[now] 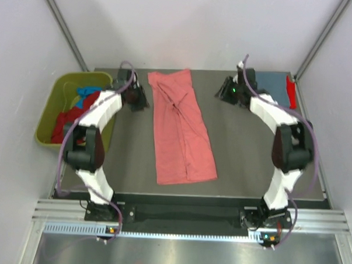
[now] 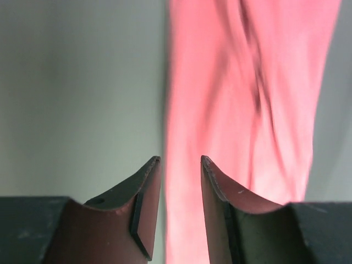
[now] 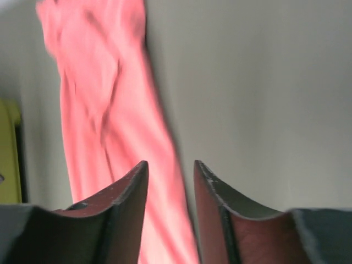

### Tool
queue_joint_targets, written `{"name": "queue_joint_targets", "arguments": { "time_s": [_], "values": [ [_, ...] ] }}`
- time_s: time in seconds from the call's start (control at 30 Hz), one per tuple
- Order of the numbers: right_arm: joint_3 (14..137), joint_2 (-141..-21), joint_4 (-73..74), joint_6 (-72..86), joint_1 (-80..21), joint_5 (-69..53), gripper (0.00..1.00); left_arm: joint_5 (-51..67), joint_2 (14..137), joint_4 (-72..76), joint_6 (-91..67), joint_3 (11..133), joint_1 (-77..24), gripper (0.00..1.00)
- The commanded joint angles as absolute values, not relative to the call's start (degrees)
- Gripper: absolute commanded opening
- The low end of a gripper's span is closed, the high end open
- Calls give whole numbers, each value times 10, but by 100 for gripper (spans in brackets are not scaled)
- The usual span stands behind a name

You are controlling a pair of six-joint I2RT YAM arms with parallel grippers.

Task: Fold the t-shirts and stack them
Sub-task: Fold the tshirt

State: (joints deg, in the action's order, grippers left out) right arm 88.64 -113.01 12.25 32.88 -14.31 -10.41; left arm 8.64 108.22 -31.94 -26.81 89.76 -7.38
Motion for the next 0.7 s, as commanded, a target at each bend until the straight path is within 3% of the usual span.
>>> {"name": "queue_joint_targets", "arguments": {
  "time_s": [0.0, 0.1, 0.23, 0.37, 0.67],
  "values": [
    [774, -1011, 263, 257, -161, -131, 41, 119, 964, -367, -287, 760, -147, 40],
    [620, -901, 261, 250, -170, -146, 46, 145, 845, -311, -344, 581, -218, 42],
    [458, -762, 249, 265, -184, -157, 53, 77, 782, -312, -407, 496, -336, 45],
    [400, -710, 229, 283, -230, -176, 56, 43, 729, -300, -482, 426, -386, 48],
    [358, -732, 203, 283, -274, -171, 53, 11, 694, -288, -547, 345, -436, 50]
  ]
}}
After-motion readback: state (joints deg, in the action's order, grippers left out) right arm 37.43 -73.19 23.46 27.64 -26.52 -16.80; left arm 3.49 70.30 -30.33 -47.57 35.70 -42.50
